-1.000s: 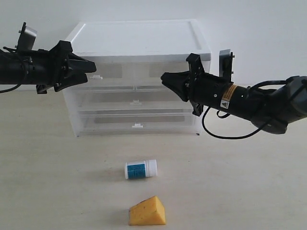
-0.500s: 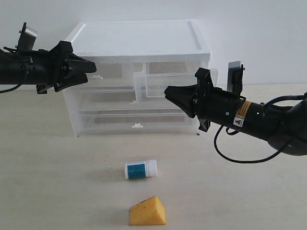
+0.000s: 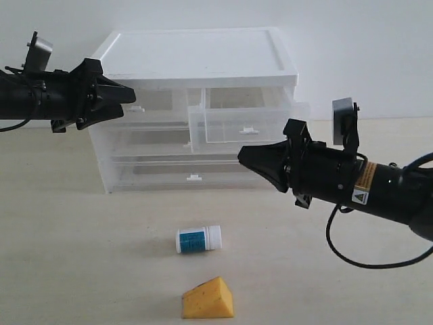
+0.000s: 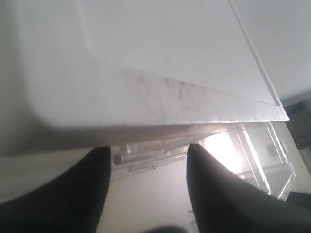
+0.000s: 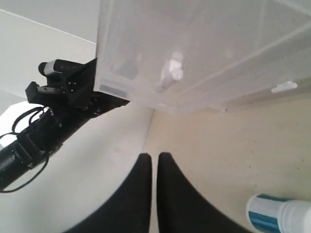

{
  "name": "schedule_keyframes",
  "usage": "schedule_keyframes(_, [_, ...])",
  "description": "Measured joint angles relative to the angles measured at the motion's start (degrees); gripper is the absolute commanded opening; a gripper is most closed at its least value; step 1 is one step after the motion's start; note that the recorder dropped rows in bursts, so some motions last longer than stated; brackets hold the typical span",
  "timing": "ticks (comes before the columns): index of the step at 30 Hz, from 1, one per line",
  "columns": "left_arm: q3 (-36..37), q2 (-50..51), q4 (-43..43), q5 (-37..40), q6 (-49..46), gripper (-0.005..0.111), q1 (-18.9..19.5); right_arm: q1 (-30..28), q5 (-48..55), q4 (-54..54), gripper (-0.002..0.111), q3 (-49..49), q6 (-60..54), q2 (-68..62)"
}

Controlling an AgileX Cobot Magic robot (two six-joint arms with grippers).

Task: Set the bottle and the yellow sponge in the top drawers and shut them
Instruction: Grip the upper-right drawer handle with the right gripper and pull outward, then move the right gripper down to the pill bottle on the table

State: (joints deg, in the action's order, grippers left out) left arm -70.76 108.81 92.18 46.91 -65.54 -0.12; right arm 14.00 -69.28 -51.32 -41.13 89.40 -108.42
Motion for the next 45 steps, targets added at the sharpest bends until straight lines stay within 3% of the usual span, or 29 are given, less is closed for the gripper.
schedule_keyframes(7, [0.00,0.00,0.00,0.00,0.00,0.047,0.00,0.00,0.00,-8.75,0.002,3.44,-8.81,0.69])
schedule_keyframes(9, [0.00,0.00,0.00,0.00,0.00,0.047,0.00,0.00,0.00,-15.23,0.016,3.44,-12.40,1.92])
schedule_keyframes(10, [0.00,0.00,-0.11,0.00,0.00,0.047,0.00,0.00,0.00,-17.66,0.035,3.44,-13.25,2.39])
schedule_keyframes(11, [0.00,0.00,-0.11,0.00,0.00,0.047,0.00,0.00,-0.08,-21.74,0.041,3.44,-15.17,2.97])
schedule_keyframes(12, [0.00,0.00,-0.11,0.00,0.00,0.047,0.00,0.00,0.07,-23.36,0.054,3.44,-16.01,3.20])
schedule_keyframes(13, [0.00,0.00,-0.35,0.00,0.00,0.047,0.00,0.11,1.70,-25.95,0.056,3.44,-18.35,3.43])
schedule_keyframes(18, [-0.10,0.00,-0.64,0.00,-0.12,0.047,0.00,5.40,12.43,-29.45,0.055,3.44,-29.23,3.43])
schedule_keyframes(26, [-0.10,0.00,-0.64,0.25,-0.12,0.047,0.00,13.52,29.62,-25.23,0.056,3.53,-47.45,3.43])
schedule_keyframes(38, [-0.10,0.00,-0.64,0.25,-0.22,0.047,0.00,13.93,32.39,-16.22,0.056,3.53,-65.26,3.43])
schedule_keyframes(45, [-0.10,0.00,-0.64,0.34,-0.48,0.047,0.00,13.93,32.25,-16.53,0.056,3.53,-66.28,3.43])
